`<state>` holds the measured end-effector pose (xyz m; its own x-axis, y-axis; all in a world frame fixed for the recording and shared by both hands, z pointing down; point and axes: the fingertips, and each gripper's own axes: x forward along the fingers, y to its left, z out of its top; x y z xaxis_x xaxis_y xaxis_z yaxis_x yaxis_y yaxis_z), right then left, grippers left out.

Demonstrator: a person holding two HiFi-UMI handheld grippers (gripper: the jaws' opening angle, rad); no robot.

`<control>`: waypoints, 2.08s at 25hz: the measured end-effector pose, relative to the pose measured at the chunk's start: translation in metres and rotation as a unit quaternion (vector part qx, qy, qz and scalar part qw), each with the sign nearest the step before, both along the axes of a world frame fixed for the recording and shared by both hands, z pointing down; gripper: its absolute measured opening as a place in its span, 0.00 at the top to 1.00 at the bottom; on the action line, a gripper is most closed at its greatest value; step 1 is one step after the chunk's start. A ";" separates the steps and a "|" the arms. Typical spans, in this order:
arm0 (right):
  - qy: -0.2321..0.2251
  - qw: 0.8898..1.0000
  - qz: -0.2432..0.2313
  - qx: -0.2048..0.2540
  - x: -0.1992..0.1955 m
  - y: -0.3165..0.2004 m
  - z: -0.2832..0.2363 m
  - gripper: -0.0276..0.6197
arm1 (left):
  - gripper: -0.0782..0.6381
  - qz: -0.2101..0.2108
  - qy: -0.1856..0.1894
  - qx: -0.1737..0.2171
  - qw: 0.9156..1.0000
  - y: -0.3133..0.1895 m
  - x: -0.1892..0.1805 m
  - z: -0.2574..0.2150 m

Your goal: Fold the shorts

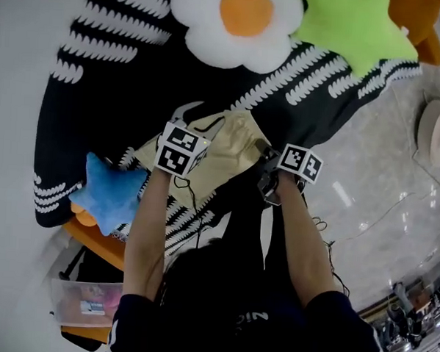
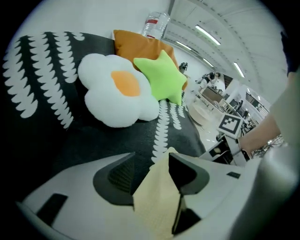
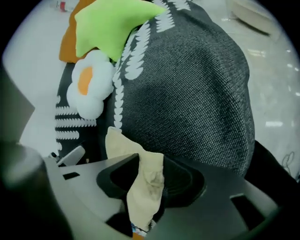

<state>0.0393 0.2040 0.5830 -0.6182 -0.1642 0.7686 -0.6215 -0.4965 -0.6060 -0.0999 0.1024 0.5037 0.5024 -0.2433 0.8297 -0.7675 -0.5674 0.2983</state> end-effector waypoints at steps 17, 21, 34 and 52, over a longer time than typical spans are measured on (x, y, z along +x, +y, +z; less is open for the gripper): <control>0.146 0.658 -0.585 0.451 0.020 -0.066 -0.094 0.85 | 0.58 0.228 0.039 -0.152 0.961 -0.022 0.075 0.018; 0.171 0.588 -0.618 0.493 0.044 -0.082 -0.100 0.85 | 0.58 0.267 0.085 -0.153 0.948 -0.038 0.120 0.011; 0.220 0.553 -0.593 0.543 0.112 -0.161 -0.139 0.85 | 0.85 0.244 0.186 -0.207 0.929 -0.089 0.200 -0.002; 0.212 0.584 -0.524 0.583 -0.021 -0.113 -0.199 0.85 | 0.74 0.267 0.088 0.064 0.958 -0.080 0.060 -0.064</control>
